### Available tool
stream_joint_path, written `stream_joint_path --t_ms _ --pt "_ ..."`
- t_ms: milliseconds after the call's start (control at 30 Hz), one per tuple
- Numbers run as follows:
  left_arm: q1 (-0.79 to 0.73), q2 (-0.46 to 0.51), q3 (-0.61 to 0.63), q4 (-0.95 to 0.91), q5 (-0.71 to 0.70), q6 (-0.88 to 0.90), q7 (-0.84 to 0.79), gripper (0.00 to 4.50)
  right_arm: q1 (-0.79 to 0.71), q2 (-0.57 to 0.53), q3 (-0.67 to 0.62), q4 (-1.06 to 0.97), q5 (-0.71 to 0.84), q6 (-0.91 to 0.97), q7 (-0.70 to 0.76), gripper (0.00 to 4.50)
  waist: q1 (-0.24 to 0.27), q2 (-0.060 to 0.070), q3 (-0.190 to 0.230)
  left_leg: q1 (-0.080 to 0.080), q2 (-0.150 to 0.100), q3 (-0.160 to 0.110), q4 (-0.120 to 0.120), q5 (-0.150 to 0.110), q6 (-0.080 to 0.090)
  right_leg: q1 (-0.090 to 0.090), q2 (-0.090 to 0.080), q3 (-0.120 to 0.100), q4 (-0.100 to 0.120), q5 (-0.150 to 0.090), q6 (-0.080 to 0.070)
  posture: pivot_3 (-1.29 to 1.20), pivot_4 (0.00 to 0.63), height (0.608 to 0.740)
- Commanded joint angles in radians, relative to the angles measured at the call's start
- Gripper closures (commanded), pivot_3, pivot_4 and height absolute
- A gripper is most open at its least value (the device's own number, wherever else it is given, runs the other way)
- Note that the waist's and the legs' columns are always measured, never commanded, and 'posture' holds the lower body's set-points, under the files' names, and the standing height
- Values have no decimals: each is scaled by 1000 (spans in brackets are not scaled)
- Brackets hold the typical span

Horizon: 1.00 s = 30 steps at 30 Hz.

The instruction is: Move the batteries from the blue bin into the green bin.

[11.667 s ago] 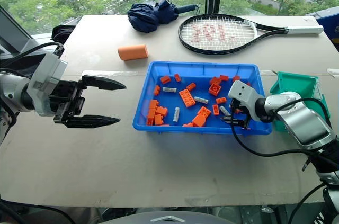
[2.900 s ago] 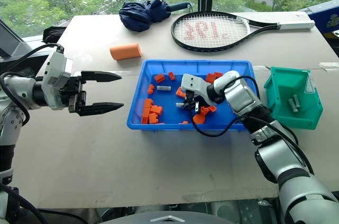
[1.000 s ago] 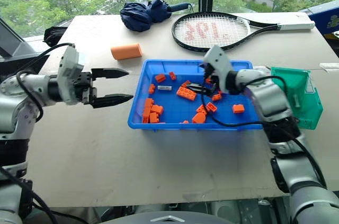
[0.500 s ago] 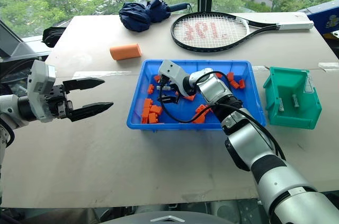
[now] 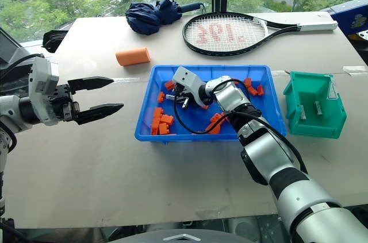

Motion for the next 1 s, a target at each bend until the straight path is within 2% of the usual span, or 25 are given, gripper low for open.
stream_joint_path --t_ms 33,333,467,533,667,800,900,1000 --pt "-56 -1 -24 -19 -26 -15 -9 0 25 -74 -55 -223 30 88 23 4441 4 0 0 0 0 0 0 0 0 0 0 0 0 0 0 0 150 740" --pt "-323 -116 -206 -5 -65 -1 -21 0 227 -335 -245 -854 145 483 -26 4441 22 -1 0 -1 -2 -2 1 0 0 1 -1 -2 0 0 0 0 150 740" --pt "-444 -195 -309 49 -3 -58 -34 0 352 -466 -379 -1057 195 537 -48 4441 25 -1 0 -1 -2 -2 1 0 0 1 -1 -2 0 0 0 0 150 740" --pt "-508 -244 -351 81 12 -72 -37 0 460 -552 -494 -1161 215 586 -56 4441 28 -1 0 -1 -2 -2 1 0 1 1 0 -2 0 0 0 0 150 740" --pt "-575 -297 -393 127 44 -98 -44 0 611 -646 -675 -1262 258 679 -83 4441 39 -1 0 -1 -1 0 1 0 1 2 1 0 0 0 0 0 150 740" --pt "-623 -343 -420 141 49 -57 -12 0 791 -717 -830 -1255 240 647 -97 4441 44 0 0 1 1 4 2 0 2 3 2 2 1 0 0 0 150 740" --pt "-640 -358 -436 147 62 -48 -5 0 875 -724 -896 -1228 246 623 -116 4441 43 0 0 1 1 5 3 0 2 3 5 4 1 0 0 0 150 740" --pt "-652 -361 -446 154 76 -38 -3 0 911 -726 -908 -1189 241 597 -146 4441 39 0 0 1 1 5 5 -1 3 4 5 4 1 0 0 0 150 740"
